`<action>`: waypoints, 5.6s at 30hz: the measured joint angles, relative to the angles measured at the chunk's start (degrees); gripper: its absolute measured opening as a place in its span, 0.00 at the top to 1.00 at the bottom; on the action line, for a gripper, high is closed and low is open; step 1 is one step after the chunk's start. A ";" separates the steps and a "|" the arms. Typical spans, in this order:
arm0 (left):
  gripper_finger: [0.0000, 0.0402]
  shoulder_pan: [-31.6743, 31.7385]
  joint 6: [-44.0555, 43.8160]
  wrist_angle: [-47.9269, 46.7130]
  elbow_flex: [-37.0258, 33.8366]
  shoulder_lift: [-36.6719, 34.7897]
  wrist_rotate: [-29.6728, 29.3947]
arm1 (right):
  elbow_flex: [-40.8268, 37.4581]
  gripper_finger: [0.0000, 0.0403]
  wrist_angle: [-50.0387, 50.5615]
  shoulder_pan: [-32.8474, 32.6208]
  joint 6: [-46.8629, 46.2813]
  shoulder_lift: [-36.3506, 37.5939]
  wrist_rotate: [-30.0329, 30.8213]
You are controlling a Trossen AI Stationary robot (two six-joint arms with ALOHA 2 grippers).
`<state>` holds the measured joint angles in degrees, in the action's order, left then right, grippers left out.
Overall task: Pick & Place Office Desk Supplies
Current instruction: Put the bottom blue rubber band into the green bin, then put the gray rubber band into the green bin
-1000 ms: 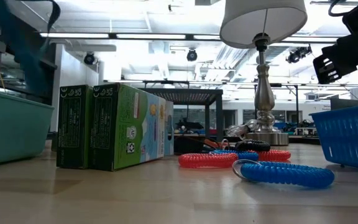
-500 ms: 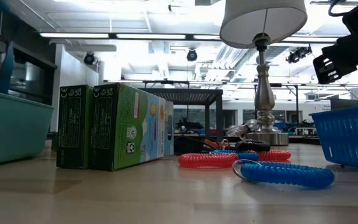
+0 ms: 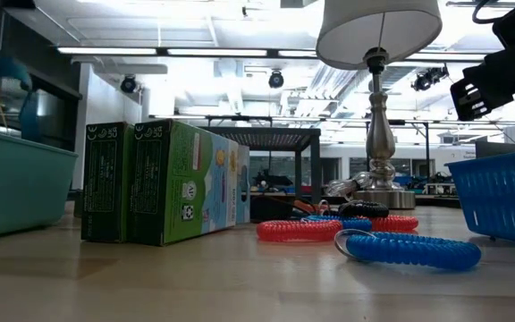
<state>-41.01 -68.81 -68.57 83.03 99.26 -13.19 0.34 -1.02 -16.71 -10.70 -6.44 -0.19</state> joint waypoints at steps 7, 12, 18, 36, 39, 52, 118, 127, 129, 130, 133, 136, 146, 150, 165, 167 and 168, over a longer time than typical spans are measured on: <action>1.00 1.44 -0.17 4.78 -4.88 0.03 3.12 | 0.01 0.77 0.00 0.00 0.00 0.00 0.00; 1.00 1.71 0.77 5.27 -5.32 0.01 3.07 | 0.00 0.77 0.00 0.00 0.00 0.00 0.00; 0.99 2.74 0.92 5.20 -5.32 0.01 3.71 | 0.00 0.77 0.00 0.00 0.00 0.00 0.00; 0.75 3.53 1.88 4.81 -5.32 -0.81 3.15 | 0.00 0.77 0.00 0.00 0.00 0.00 0.00; 0.75 4.30 2.30 4.12 -5.32 -2.92 2.52 | 0.00 0.77 0.00 0.00 0.00 0.00 0.00; 0.75 15.24 18.75 3.47 -5.27 -10.07 -4.63 | 0.00 0.77 0.00 0.00 0.00 0.00 0.00; 0.75 38.90 51.27 42.77 -5.21 12.11 19.20 | 0.00 0.77 0.01 0.00 0.00 0.01 0.00; 0.75 39.12 52.51 40.35 -5.21 12.03 17.74 | 0.02 0.77 0.02 0.00 0.00 0.02 0.00; 0.75 39.12 52.56 40.18 -5.21 12.03 17.58 | 0.01 0.77 0.00 0.00 0.00 0.02 0.00; 0.75 39.12 52.56 40.13 -5.21 12.03 17.57 | 0.02 0.77 0.00 0.00 0.00 0.02 0.00; 0.75 39.12 52.76 40.02 -5.21 12.03 17.57 | 0.00 0.77 0.00 0.00 0.00 0.02 0.00; 0.75 39.12 52.94 39.79 -5.21 12.03 17.59 | 0.00 0.77 0.00 0.00 0.00 0.02 0.00; 0.75 38.99 53.98 39.86 -5.21 12.16 17.59 | 0.00 0.77 0.00 0.00 0.00 0.01 0.00; 0.75 38.94 53.98 39.86 -5.21 12.18 17.59 | 0.02 0.77 0.00 0.00 0.00 0.02 0.00; 0.93 38.94 53.81 39.86 -5.21 12.22 17.62 | 0.02 0.77 0.00 0.00 0.00 0.02 0.00; 0.95 38.94 53.78 39.86 -5.21 12.22 17.62 | 0.01 0.77 0.00 0.00 0.00 0.01 0.00; 0.96 38.94 53.78 39.86 -5.21 12.22 17.64 | 0.02 0.77 0.00 0.00 0.00 0.02 0.00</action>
<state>-2.07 -15.03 -28.71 77.82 111.48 4.45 0.36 -1.02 -16.71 -10.70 -6.42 -0.19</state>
